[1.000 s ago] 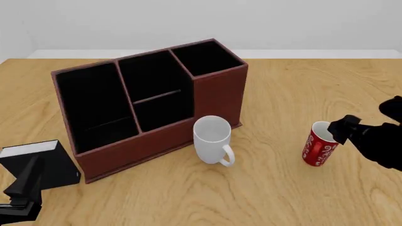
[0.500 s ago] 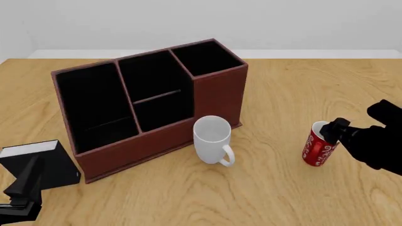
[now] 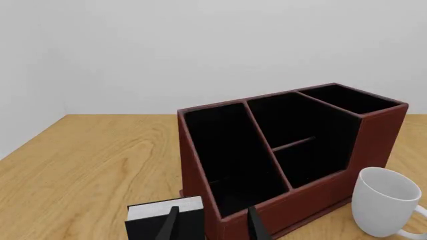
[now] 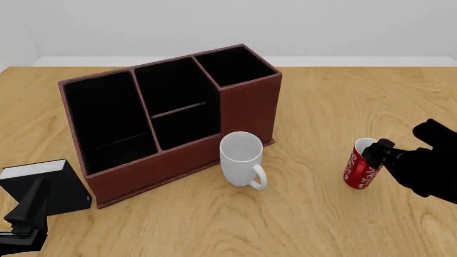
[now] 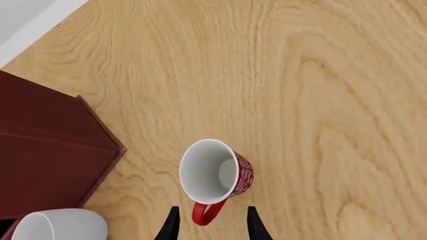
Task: Pick up the red mug and place it to the right of the caddy.
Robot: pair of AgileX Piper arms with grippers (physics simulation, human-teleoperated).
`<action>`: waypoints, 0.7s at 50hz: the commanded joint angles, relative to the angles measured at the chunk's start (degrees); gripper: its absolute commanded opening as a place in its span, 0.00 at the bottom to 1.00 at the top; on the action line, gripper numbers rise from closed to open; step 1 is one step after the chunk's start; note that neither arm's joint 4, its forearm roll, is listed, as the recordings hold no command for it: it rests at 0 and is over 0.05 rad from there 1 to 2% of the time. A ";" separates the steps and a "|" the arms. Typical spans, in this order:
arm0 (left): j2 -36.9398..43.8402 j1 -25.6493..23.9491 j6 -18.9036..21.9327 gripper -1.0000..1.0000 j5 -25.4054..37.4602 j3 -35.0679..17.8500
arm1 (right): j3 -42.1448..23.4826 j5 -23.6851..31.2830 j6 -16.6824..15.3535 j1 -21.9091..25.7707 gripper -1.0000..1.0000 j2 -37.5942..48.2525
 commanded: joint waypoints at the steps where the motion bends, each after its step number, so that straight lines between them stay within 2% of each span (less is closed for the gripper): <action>1: 0.00 0.00 0.00 1.00 0.00 0.00 | 0.28 -1.37 0.26 0.04 1.00 2.05; 25: 0.00 0.00 0.00 1.00 0.00 0.00 | 1.03 -3.66 0.29 0.61 1.00 5.71; 35: 0.00 0.00 0.00 1.00 0.00 0.00 | 1.42 -4.93 1.66 2.31 1.00 7.86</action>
